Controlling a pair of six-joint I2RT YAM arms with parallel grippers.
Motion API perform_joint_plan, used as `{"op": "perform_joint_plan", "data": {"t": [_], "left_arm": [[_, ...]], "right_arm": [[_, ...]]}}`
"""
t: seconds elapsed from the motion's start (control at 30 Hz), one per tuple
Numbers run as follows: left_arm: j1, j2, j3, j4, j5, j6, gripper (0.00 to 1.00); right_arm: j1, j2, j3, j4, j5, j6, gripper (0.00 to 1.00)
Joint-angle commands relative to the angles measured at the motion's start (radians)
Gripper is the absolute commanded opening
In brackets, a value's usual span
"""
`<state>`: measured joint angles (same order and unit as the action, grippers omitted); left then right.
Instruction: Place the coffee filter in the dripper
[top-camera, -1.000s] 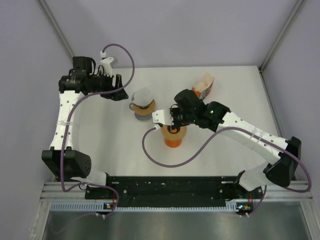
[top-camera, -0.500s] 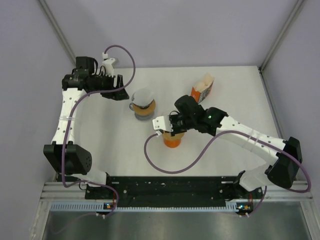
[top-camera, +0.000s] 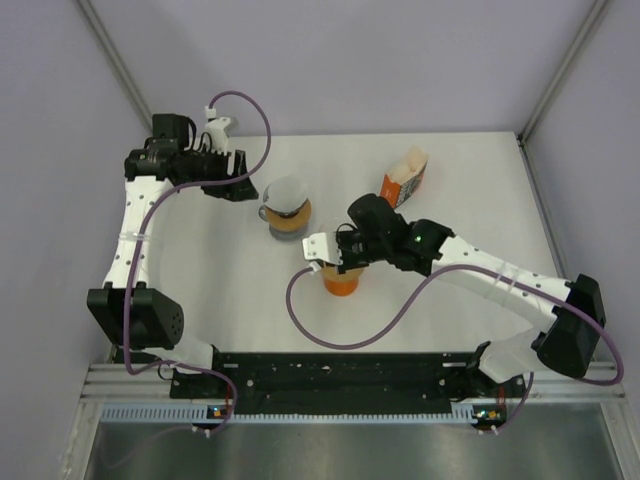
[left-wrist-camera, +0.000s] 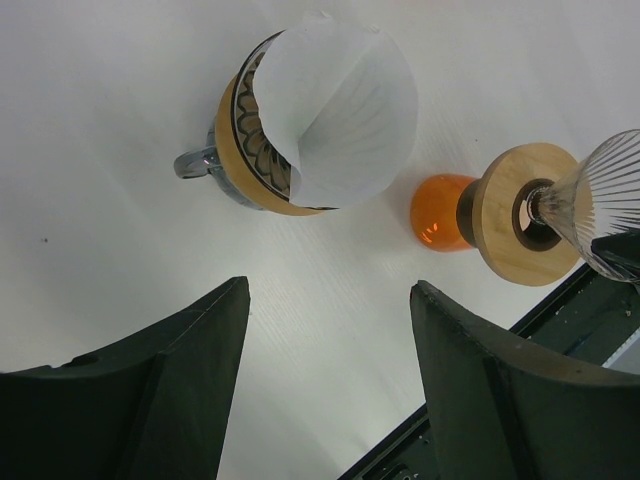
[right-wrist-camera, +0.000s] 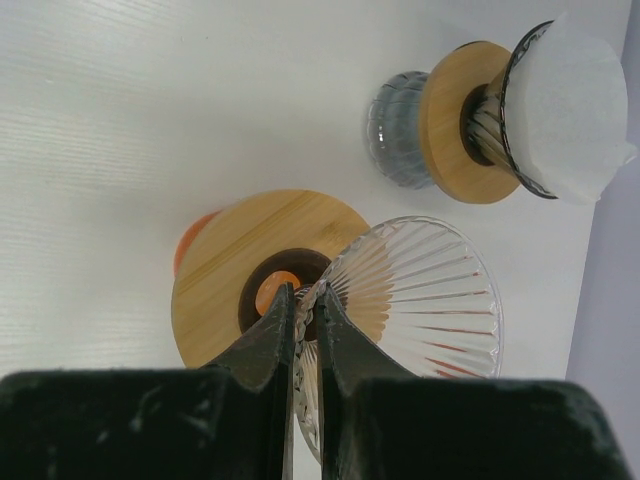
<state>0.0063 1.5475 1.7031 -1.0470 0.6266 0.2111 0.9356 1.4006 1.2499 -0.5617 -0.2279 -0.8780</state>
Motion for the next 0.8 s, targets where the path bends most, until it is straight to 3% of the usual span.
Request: {"op": "perform_joint_plan", "data": {"t": [0.0, 0.77], "left_arm": [[-0.002, 0.0, -0.003, 0.038, -0.001, 0.005, 0.71], [-0.002, 0.0, -0.017, 0.039, 0.021, -0.001, 0.71]], "right_arm": [[0.045, -0.041, 0.023, 0.037, 0.022, -0.001, 0.0], [0.045, -0.032, -0.145, 0.147, 0.041, 0.042, 0.0]]}}
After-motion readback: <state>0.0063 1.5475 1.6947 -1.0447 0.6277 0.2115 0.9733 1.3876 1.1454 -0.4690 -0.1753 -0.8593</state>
